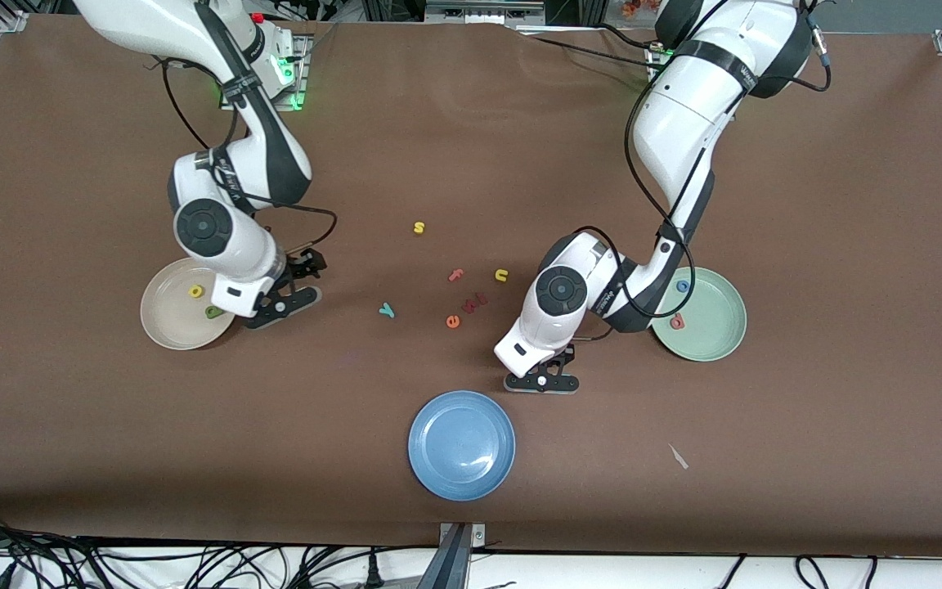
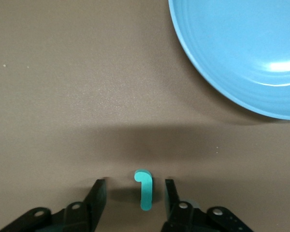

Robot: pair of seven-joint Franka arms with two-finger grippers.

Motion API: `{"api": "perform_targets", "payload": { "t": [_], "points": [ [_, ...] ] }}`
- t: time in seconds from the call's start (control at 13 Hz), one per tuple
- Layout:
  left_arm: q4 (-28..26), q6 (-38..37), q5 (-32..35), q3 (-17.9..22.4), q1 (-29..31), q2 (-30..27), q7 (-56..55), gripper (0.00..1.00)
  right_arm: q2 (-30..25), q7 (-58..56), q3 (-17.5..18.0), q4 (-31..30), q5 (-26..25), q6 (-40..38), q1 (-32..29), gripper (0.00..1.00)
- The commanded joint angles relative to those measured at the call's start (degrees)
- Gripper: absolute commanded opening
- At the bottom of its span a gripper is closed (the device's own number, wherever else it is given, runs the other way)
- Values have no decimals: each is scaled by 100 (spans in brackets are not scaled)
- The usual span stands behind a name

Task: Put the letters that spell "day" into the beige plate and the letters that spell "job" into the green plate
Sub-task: 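Reach the right gripper to teal k while the left gripper grasps teal l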

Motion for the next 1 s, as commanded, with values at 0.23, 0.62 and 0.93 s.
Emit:
{"api": "perform_targets", "payload": {
  "t": [0.23,0.62,0.93],
  "points": [
    [205,-36,222,31,-61,138,142,48,716,-39,-24,398,2,875,434,100],
    [205,-36,222,22,-61,138,247,32,945,-56,-24,407,28,1552,750,100],
    [205,-36,222,22,-61,138,422,14,1173,-39,-24,364,46,2088,969,100]
  ]
}}
